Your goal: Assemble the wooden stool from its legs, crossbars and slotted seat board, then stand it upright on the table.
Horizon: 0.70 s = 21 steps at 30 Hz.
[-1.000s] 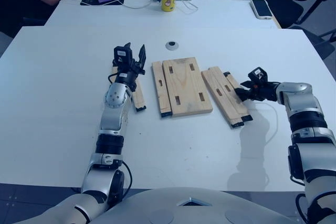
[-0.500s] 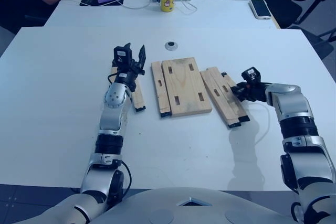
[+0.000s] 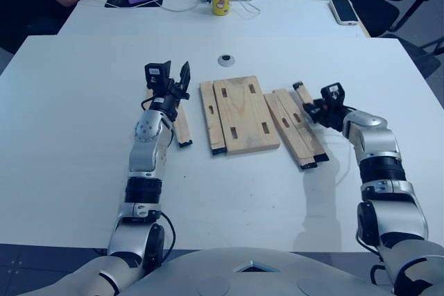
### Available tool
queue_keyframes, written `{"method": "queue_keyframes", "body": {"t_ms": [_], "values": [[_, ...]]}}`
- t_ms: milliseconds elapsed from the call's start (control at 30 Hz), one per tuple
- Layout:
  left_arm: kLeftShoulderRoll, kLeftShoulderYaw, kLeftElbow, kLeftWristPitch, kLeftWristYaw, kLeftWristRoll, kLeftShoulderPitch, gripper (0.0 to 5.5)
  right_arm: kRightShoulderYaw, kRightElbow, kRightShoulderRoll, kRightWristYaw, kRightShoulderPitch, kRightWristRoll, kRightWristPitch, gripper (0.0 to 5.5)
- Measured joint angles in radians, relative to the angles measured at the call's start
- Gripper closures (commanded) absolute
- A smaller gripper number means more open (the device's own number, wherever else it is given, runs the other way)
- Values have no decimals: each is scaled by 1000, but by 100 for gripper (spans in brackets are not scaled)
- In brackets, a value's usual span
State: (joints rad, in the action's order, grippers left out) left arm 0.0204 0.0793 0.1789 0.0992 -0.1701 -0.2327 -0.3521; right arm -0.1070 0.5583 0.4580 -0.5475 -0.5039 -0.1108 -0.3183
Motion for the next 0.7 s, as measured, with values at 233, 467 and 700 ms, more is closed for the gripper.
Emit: {"method": "queue_keyframes", "body": {"t_ms": [233, 467, 700], "values": [[-56, 48, -127, 334, -107, -350, -8, 301, 45, -219, -139, -104, 11, -118, 85, 417], [-67, 54, -191, 521, -104, -491, -50, 301, 90, -344, -191, -172, 108, -181, 75, 417], [-64, 59, -185, 558, -91, -494, -64, 301, 123, -414, -203, -219, 140, -201, 98, 417]]}}
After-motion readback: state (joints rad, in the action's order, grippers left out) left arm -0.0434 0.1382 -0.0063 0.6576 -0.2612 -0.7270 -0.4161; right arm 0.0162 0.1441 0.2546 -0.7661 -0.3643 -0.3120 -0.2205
